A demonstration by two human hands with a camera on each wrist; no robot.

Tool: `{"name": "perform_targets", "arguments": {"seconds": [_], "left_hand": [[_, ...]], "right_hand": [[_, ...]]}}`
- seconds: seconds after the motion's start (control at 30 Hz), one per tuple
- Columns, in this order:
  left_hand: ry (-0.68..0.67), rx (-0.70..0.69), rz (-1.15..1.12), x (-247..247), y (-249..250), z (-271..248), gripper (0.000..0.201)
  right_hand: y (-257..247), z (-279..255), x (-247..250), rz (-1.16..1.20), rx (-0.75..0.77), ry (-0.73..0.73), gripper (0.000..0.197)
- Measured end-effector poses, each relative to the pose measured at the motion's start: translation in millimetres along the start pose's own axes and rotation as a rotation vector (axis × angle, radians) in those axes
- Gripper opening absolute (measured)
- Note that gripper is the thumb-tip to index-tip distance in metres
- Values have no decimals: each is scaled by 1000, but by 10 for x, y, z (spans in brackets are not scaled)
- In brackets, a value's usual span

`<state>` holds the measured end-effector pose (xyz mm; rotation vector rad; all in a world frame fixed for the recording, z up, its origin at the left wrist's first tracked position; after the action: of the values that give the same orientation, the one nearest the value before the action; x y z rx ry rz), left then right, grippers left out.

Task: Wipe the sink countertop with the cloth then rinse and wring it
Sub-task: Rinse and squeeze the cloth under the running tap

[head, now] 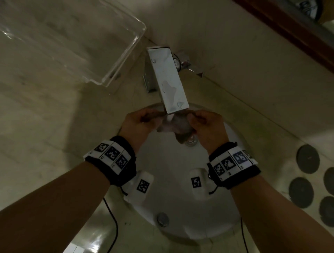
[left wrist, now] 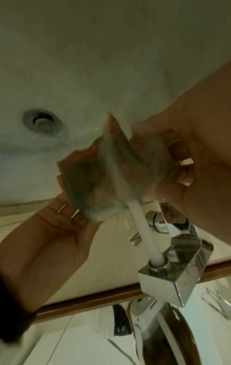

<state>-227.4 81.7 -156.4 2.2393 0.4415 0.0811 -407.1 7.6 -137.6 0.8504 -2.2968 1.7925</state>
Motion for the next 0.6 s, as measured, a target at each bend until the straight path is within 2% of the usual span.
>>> {"name": "perform_targets", "arguments": {"seconds": [0.13, 0.27, 0.4, 0.47, 0.53, 0.6], "left_hand": [[-4, 18, -58, -5, 13, -29, 45], [1, -21, 87, -16, -18, -16, 62], [-49, 21, 159, -2, -66, -6, 93], [-69, 9, 159, -5, -67, -18, 90], [-64, -21, 173, -32, -36, -50, 82], [-79, -74, 287, -65, -4, -72, 75]], "right_hand": [[-24, -5, -57, 50, -21, -26, 14], [-75, -54, -87, 233, -111, -68, 19], [-64, -99, -22, 392, -136, -161, 66], [-92, -110, 13, 378, -72, -204, 71], [-107, -116, 20, 295, 4, -237, 62], [-139, -139, 7, 264, 18, -250, 56]]}}
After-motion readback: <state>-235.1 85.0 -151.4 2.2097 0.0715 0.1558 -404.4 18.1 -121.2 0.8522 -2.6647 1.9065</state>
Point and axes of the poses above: each hand's wrist, its own z-axis towards the middle knuckle, its own x-axis out of the back of the hand, y = z × x, the point moved 1 cm from there along z, towards the middle knuckle, and after that the axes turned 6 degrees about x, right-handed, at the moved point
